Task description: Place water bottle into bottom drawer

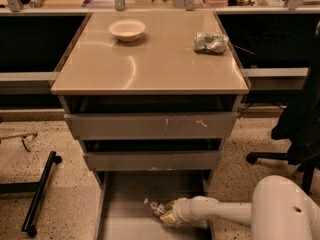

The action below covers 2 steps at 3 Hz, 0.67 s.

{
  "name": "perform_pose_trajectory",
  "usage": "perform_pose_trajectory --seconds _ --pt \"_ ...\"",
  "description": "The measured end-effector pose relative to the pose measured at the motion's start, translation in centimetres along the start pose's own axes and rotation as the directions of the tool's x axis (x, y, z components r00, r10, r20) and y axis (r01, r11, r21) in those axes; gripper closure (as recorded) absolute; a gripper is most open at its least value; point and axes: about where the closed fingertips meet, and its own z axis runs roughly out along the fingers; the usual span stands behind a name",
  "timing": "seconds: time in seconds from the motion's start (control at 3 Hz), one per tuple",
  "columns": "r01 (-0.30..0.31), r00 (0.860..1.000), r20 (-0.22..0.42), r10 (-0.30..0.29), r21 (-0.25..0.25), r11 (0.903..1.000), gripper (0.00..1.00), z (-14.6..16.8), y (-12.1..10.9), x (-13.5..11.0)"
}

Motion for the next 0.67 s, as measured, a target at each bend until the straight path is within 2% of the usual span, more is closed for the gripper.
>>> perform_pose_trajectory --seconds 0.33,0.67 --pt "-0.027 0.999 0.036 0.028 -0.029 0.9992 1.00 1.2 -0.2 0.1" --pt "-0.022 0.999 0.037 0.026 -0.115 0.9932 1.00 2.3 0.6 0.3"
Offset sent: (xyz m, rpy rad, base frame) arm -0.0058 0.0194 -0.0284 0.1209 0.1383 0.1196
